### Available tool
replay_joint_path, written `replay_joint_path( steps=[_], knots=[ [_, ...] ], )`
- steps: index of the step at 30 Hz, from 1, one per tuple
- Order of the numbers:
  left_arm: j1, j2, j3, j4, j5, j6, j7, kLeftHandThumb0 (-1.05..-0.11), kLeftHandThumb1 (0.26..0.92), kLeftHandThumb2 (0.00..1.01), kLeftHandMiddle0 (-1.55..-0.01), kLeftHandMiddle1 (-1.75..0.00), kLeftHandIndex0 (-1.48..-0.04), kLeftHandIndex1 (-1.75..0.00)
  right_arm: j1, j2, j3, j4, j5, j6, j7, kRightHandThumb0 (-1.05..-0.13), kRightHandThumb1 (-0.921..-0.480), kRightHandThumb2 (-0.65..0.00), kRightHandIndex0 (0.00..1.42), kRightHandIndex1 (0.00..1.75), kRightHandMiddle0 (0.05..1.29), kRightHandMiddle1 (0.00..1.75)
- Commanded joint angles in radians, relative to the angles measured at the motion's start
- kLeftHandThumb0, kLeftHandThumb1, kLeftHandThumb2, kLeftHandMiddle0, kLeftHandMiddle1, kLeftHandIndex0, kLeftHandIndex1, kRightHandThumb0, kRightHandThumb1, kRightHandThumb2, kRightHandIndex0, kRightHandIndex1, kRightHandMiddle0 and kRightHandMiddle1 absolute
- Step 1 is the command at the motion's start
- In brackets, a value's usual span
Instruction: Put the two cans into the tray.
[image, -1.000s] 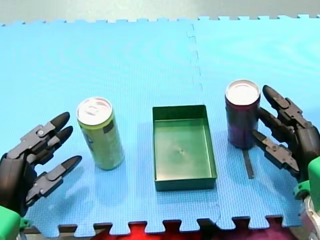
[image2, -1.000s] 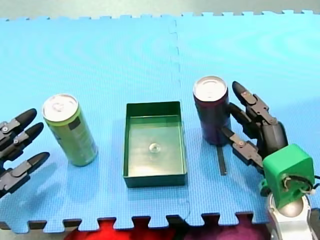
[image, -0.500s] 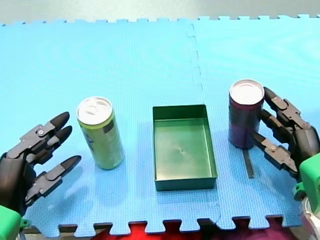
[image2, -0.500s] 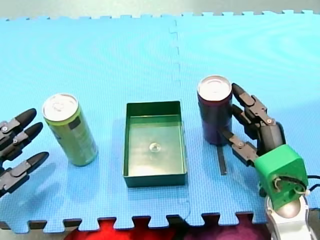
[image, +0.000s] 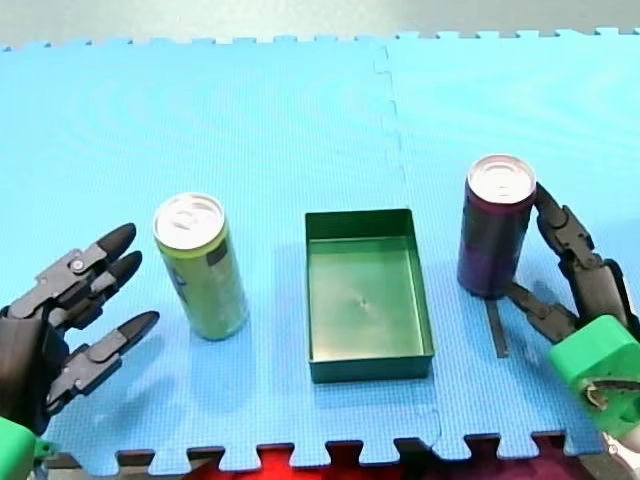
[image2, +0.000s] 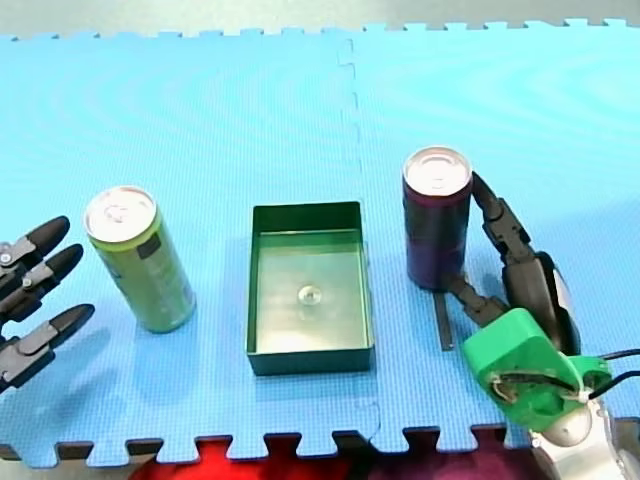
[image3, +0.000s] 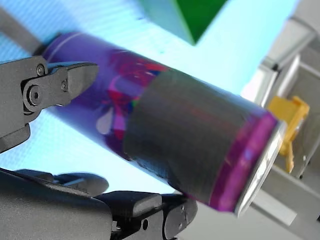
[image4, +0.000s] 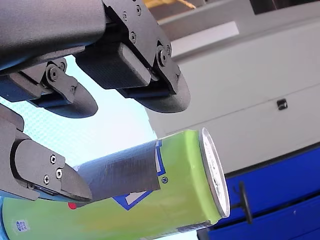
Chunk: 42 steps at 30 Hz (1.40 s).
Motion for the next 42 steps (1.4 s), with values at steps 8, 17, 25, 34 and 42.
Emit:
replay_joint_path(
  steps=[8, 17, 25, 34, 42],
  knots=[
    [-0.004, 0.017, 0.018, 0.006, -0.027, 0.001, -0.022, -1.048, 0.837, 0.00, -0.68, -0.01, -0.67, -0.01, 0.013, 0.016, -0.023, -0.002, 0.108, -0.020, 0.041, -1.048, -0.921, -0.104, 0.16, 0.00, 0.20, 0.00],
    [-0.002, 0.023, 0.030, 0.001, -0.048, 0.004, -0.054, -1.048, 0.828, 0.00, -0.69, -0.01, -0.68, -0.01, 0.042, 0.053, -0.060, -0.032, 0.174, -0.022, 0.033, -1.048, -0.921, -0.093, 0.24, 0.04, 0.21, 0.01],
    [-0.006, 0.025, 0.038, 0.003, -0.060, 0.009, -0.076, -1.048, 0.819, 0.00, -0.69, -0.01, -0.69, -0.01, 0.045, 0.055, -0.089, 0.023, 0.187, -0.065, 0.004, -1.048, -0.921, -0.067, 0.35, 0.07, 0.25, 0.02],
    [0.000, 0.024, 0.040, -0.013, -0.068, 0.017, -0.096, -1.048, 0.812, 0.00, -0.69, -0.01, -0.70, -0.01, 0.054, 0.122, -0.165, 0.059, 0.446, -0.126, 0.270, -1.048, -0.918, -0.020, 0.43, 0.06, 0.41, 0.04],
    [0.015, 0.028, 0.041, -0.041, -0.073, 0.032, -0.100, -1.048, 0.815, 0.00, -0.69, -0.01, -0.70, -0.01, 0.071, 0.141, -0.214, 0.058, 0.537, -0.121, 0.375, -1.048, -0.914, -0.006, 0.50, 0.06, 0.45, 0.03]
  ],
)
